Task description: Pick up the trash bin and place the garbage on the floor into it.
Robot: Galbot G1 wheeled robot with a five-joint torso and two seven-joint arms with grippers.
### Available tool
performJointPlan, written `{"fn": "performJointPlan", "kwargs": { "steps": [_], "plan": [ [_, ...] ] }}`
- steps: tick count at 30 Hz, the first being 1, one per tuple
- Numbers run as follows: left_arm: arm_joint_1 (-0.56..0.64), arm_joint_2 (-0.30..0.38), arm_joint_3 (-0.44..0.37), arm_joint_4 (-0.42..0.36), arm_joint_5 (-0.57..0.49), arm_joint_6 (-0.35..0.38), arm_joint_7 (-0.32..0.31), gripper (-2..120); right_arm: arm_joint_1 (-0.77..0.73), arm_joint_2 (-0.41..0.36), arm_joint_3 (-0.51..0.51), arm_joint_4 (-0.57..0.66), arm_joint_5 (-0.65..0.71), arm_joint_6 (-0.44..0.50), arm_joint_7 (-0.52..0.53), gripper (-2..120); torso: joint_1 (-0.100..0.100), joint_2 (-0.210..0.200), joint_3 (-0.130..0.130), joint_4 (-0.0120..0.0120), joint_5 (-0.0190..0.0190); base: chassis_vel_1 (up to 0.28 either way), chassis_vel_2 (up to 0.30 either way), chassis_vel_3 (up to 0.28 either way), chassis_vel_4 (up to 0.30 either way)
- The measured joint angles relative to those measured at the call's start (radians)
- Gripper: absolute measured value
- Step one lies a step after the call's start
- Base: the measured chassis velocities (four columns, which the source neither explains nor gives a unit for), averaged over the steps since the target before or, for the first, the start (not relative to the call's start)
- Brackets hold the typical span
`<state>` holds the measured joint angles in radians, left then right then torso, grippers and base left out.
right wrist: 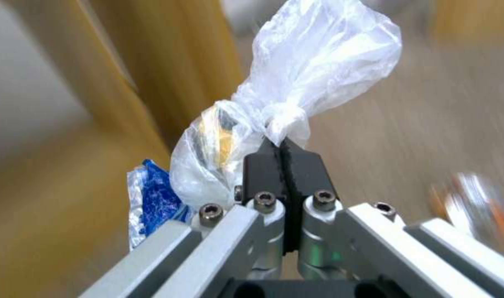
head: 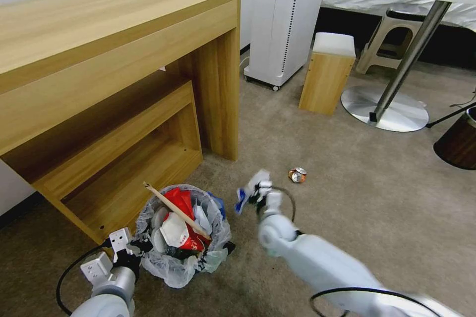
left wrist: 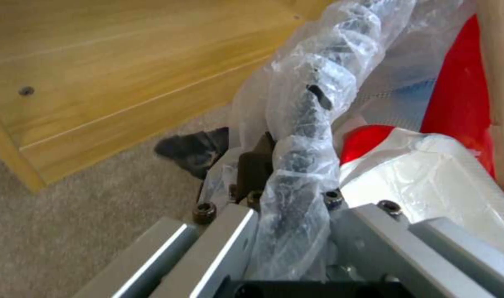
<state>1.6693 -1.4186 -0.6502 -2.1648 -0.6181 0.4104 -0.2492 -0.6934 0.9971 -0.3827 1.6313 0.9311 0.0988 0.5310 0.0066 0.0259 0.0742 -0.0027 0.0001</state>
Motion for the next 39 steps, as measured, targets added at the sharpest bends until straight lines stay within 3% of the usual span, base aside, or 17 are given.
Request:
{"fn": "performJointPlan", "kwargs": {
  "steps": [2,10,11,14,17,18,19,21,22,25,29,39],
  "plan": [
    [-0.003,0.000,0.000,0.002,-0.001,0.000,-0.001,0,-0.011,-0.060,0.026,0.110,-0.012,0.056,-0.082,0,0.000,0.000,0.000,0.0000,0.0001,0.000,0.000,0.000,0.000],
    [-0.006,-0.001,0.001,0.004,-0.002,0.001,-0.003,0,-0.008,-0.116,0.035,0.211,-0.017,0.112,-0.178,0,0.000,0.000,0.000,0.0005,0.0001,0.000,0.000,0.000,0.000],
    [-0.008,-0.003,0.003,0.005,-0.004,0.004,-0.005,0,0.012,-0.153,0.021,0.276,-0.014,0.141,-0.249,0,0.000,0.000,0.000,0.0005,0.0001,0.000,0.000,0.000,0.000],
    [-0.010,-0.004,0.008,0.003,-0.005,0.008,-0.006,0,0.061,-0.194,-0.032,0.354,0.002,0.148,-0.295,0,0.000,0.000,0.000,0.0004,-0.0001,0.000,0.000,0.000,0.000],
    [-0.010,-0.006,0.008,-0.010,-0.005,0.012,-0.007,0,0.154,-0.212,-0.185,0.426,0.024,0.125,-0.310,0,0.000,0.000,0.000,0.0005,0.0002,0.000,0.000,0.000,0.000],
    [-0.009,-0.008,0.008,-0.015,-0.005,0.013,-0.008,0,0.204,-0.200,-0.257,0.435,0.032,0.107,-0.300,0,0.000,0.000,0.000,0.0005,-0.0003,0.000,0.000,0.000,0.000],
    [-0.009,-0.008,0.008,-0.015,-0.005,0.013,-0.008,0,0.204,-0.200,-0.257,0.435,0.032,0.107,-0.300,0,0.000,0.000,0.000,0.0005,-0.0003,0.000,0.000,0.000,0.000],
    [-0.008,-0.016,0.010,-0.026,-0.003,0.015,-0.008,0,0.308,-0.156,-0.414,0.411,0.046,0.074,-0.273,0,0.000,0.000,0.000,0.0007,0.0000,0.000,0.000,0.000,0.000],
    [-0.008,-0.016,0.010,-0.026,-0.003,0.015,-0.008,0,0.308,-0.156,-0.414,0.411,0.046,0.074,-0.273,0,0.000,0.000,0.000,0.0007,0.0000,0.000,0.000,0.000,0.000],
    [-0.002,-0.021,0.010,-0.039,-0.001,0.015,-0.008,0,0.400,-0.107,-0.560,0.348,0.051,0.055,-0.242,0,0.000,0.000,0.000,0.0007,-0.0001,0.000,0.000,0.000,0.000],
    [0.012,-0.021,0.001,-0.059,0.001,0.014,-0.008,0,0.452,-0.046,-0.664,0.277,0.056,0.039,-0.207,0,0.000,0.000,0.000,0.0006,-0.0002,0.000,0.000,0.000,0.000],
    [0.021,-0.025,-0.005,-0.073,0.003,0.011,-0.007,0,0.460,0.031,-0.744,0.230,0.049,-0.007,-0.144,0,0.000,0.000,0.000,0.0006,-0.0002,0.000,0.000,0.000,0.000]
  ]
}}
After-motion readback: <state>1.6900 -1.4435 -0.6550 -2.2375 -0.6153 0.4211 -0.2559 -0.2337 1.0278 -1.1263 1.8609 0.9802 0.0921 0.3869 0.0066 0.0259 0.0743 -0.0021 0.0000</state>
